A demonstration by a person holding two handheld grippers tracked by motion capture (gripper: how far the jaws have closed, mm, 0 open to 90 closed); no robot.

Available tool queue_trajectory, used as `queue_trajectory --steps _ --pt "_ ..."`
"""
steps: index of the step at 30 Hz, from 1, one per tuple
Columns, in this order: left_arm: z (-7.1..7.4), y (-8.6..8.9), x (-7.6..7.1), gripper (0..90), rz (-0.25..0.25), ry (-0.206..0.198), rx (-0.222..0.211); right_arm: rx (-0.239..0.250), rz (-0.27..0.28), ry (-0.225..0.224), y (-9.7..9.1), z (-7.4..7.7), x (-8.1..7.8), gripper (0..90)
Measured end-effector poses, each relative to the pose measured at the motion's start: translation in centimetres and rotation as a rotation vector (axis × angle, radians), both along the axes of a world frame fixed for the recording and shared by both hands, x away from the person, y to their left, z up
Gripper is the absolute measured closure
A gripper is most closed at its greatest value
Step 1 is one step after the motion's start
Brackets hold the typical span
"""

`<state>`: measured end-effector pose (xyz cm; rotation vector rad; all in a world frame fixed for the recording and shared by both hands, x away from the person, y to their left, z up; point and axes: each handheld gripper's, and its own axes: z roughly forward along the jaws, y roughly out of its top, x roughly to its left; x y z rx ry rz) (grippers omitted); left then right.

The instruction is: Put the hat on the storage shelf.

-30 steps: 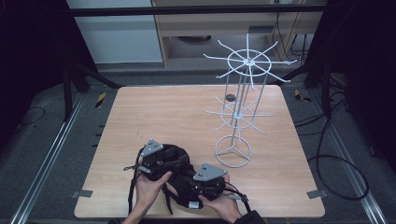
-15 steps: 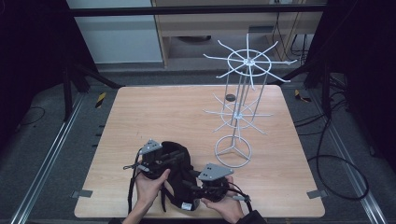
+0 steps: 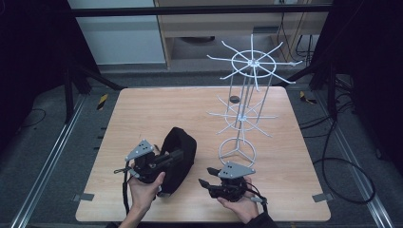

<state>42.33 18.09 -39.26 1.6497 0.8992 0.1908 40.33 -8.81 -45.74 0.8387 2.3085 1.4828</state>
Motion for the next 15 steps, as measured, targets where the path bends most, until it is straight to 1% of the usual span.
queue_trajectory --steps 2,4,6,7,8,9,11,12,14,15 --pt "0.6 0.1 -0.4 83.6 -0.014 -0.015 -0.017 -0.007 -0.014 0.003 0.2 -0.2 0.2 48.4" --pt "1.1 0.1 -0.8 83.6 -0.026 -0.03 -0.029 -0.004 -0.036 0.003 0.3 -0.4 0.3 48.1" --pt "1.4 -0.1 -1.1 83.6 -0.041 -0.04 -0.031 0.006 -0.059 0.004 0.4 -0.4 0.5 46.5" --pt "1.4 -0.1 -1.1 83.6 -0.041 -0.04 -0.031 0.006 -0.059 0.004 0.4 -0.4 0.5 46.5" --pt "1.6 -0.3 -1.3 83.6 -0.051 -0.044 -0.032 0.016 -0.069 0.005 0.5 -0.4 0.7 46.0" --pt "1.7 -0.5 -1.6 83.6 -0.062 -0.052 -0.027 0.04 -0.085 0.011 0.7 -0.4 1.0 43.3" --pt "1.7 -0.8 -1.8 83.6 -0.078 -0.056 -0.024 0.057 -0.092 0.024 0.8 -0.5 1.3 42.4" --pt "1.7 -0.9 -1.9 83.6 -0.083 -0.056 -0.026 0.078 -0.092 0.036 0.9 -0.5 1.6 42.0" --pt "1.7 -1.1 -2.0 83.6 -0.091 -0.055 -0.023 0.086 -0.094 0.043 1.0 -0.6 1.8 41.5" --pt "1.7 -1.2 -2.1 83.7 -0.096 -0.058 -0.019 0.101 -0.102 0.061 1.2 -0.8 2.2 40.8"
